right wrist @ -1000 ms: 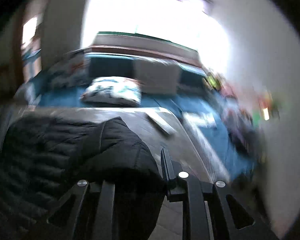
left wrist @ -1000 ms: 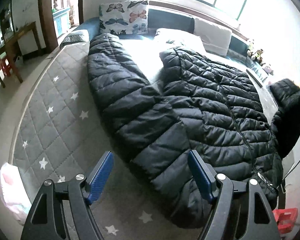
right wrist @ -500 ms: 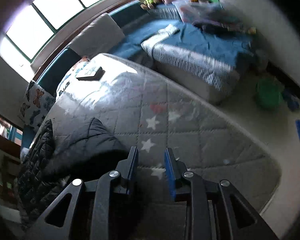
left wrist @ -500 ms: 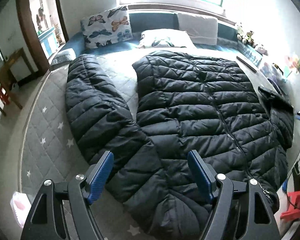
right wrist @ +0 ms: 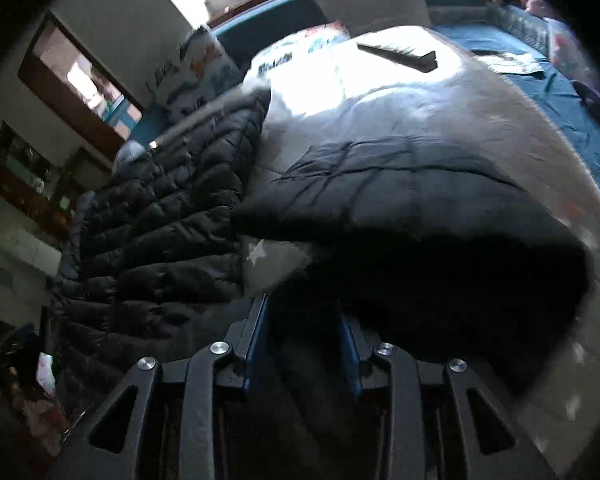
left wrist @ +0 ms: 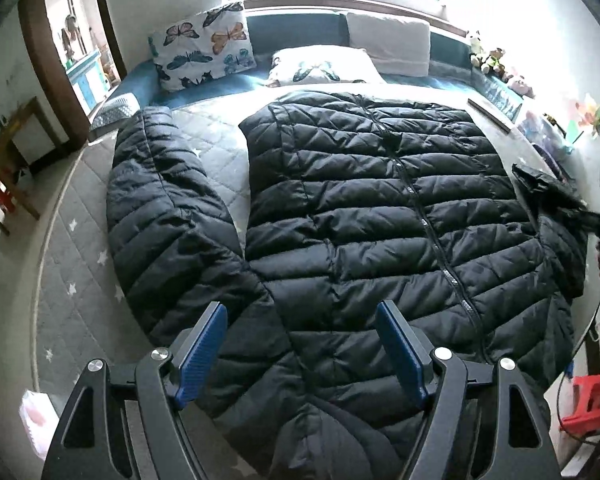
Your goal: Fold large clothes
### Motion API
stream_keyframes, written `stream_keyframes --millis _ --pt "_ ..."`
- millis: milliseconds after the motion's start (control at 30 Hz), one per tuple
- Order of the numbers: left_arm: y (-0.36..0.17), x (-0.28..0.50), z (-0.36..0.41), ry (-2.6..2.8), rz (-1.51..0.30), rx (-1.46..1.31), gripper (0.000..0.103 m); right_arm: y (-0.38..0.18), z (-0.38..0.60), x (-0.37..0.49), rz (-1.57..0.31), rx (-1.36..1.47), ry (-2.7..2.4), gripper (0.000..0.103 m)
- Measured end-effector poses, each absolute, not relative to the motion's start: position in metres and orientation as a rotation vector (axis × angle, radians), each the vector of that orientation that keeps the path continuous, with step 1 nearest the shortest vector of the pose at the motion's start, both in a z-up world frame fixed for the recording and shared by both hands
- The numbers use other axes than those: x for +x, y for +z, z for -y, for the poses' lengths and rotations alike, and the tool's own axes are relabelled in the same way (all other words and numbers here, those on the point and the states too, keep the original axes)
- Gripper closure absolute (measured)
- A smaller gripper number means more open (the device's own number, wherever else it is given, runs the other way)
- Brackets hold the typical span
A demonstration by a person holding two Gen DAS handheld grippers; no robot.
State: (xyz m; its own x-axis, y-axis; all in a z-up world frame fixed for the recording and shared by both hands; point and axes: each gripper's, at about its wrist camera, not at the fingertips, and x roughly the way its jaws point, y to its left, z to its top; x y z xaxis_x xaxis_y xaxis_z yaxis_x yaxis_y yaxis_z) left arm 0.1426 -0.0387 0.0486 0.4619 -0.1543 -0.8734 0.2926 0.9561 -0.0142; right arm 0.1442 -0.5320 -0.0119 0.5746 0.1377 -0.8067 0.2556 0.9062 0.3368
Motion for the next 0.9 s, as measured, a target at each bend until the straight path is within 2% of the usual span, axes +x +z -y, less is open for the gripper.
stream_keyframes --millis 200,333,433,567,733,900 --pt "0.055 0.169 0.035 -0.244 -1.044 0.158 0.022 0.013 0.578 0.176 -0.892 0.366 -0.351 0.066" --pt "0.054 0.208 0.037 -0.282 -1.063 0.108 0.022 0.038 0.619 0.170 -0.838 0.445 -0.499 0.066" --pt "0.048 0.246 0.045 -0.333 -1.110 0.059 0.022 0.055 0.621 0.170 -0.852 0.493 -0.414 0.066" --pt "0.043 0.298 0.056 -0.355 -1.135 0.004 0.022 0.070 0.587 0.195 -0.941 0.460 -0.218 0.044" --pt "0.027 0.365 0.050 -0.310 -1.137 -0.089 0.022 0.062 0.540 0.249 -1.039 0.474 0.016 0.042" --pt "-0.005 0.423 0.013 -0.251 -1.195 -0.309 0.021 0.032 0.516 0.307 -1.105 0.434 0.036 0.042"
